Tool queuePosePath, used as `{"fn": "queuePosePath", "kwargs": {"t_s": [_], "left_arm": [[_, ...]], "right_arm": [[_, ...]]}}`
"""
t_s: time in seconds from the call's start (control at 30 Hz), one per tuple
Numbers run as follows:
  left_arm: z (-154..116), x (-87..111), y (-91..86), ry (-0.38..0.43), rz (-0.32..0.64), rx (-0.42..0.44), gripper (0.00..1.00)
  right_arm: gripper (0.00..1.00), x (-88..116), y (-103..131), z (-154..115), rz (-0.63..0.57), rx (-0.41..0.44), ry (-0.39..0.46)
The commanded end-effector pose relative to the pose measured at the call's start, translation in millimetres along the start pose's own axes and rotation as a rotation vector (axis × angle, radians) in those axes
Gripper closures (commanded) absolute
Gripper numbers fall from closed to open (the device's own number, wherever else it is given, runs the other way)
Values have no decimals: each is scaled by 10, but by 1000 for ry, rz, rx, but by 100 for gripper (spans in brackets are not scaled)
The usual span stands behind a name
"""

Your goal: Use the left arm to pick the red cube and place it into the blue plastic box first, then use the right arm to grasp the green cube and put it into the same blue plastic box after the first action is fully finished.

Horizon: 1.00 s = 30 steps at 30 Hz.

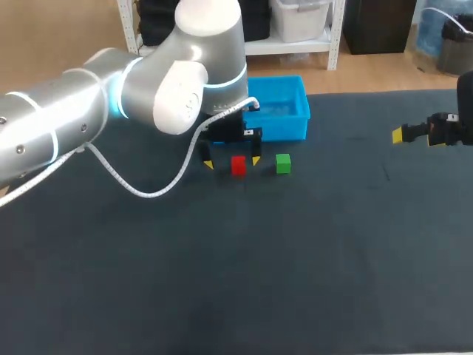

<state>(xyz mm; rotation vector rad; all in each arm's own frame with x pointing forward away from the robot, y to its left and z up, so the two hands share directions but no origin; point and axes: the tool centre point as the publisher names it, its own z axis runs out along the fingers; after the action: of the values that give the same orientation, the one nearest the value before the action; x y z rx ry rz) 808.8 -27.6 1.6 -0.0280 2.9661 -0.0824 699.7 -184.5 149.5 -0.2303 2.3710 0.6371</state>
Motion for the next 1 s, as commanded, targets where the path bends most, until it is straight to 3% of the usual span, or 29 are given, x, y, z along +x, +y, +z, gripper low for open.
{"fn": "queuePosePath", "kwargs": {"t_s": [0.03, 0.17, 0.33, 0.4, 1.0], "left_arm": [[16, -19, -26, 3, 0, -8, 0], [44, -13, -24, 3, 10, 3, 0], [88, -4, -41, 9, 14, 14, 82], [86, -2, -56, 6, 17, 18, 99], [25, -15, -116, -9, 61, 10, 100]], "right_arm": [[0, -1, -3, -3, -1, 1, 1], [0, -1, -3, -3, -1, 1, 1], [0, -1, -3, -3, -1, 1, 1], [0, -1, -3, -3, -1, 1, 1], [0, -1, -3, -3, -1, 1, 1]]}}
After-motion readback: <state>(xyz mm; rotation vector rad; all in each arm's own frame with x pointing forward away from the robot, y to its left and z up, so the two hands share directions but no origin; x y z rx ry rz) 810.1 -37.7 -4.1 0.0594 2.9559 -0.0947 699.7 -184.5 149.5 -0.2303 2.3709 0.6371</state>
